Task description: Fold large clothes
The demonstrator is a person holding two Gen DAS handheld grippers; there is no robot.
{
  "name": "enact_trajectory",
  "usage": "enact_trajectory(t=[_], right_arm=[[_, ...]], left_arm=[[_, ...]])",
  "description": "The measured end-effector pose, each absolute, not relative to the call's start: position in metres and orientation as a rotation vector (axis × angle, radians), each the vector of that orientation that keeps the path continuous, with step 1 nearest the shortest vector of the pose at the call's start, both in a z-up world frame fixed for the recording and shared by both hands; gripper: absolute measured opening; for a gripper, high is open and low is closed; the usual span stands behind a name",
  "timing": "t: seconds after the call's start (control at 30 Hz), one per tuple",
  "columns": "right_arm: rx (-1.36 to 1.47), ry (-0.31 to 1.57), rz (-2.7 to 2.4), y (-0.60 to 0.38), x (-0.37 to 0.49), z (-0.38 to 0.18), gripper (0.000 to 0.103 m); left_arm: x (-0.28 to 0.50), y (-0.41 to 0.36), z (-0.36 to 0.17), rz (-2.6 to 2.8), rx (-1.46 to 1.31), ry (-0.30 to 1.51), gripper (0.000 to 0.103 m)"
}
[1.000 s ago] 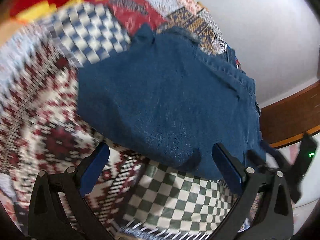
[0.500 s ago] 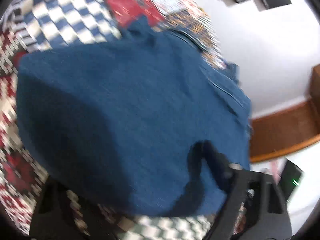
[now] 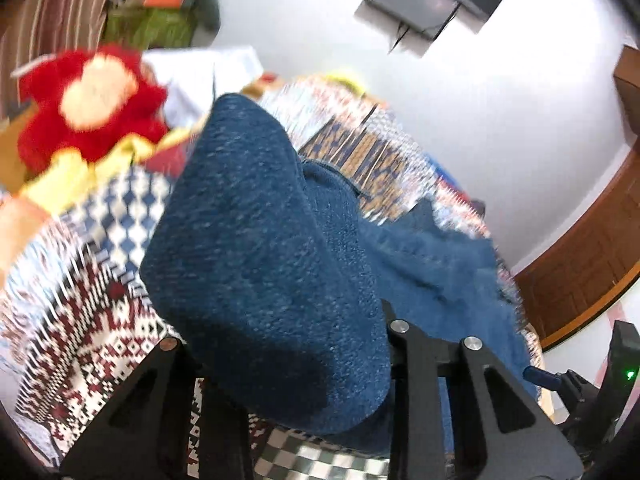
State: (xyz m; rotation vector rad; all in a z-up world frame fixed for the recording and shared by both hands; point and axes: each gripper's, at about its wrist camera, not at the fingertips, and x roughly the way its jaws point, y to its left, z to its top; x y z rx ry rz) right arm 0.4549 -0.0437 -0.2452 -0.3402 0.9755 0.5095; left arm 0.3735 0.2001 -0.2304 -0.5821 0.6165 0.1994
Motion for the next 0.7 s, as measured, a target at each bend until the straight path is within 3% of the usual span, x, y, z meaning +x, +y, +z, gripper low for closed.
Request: enact_trajectory(t=[0.37,0.7], right_arm=[[-0.356,0.836,0.574,-0.008,0.439,-0.213,0.103],[-0.338,1.091,0.700,0.057,0.470,-0.288,0.103]], left_arm=[[0.327,0.189,-0.154,0.273,-0.370,0.440,0.030],[0.338,0.166,-0.171,0.292,-0.201,0.511,0.030]])
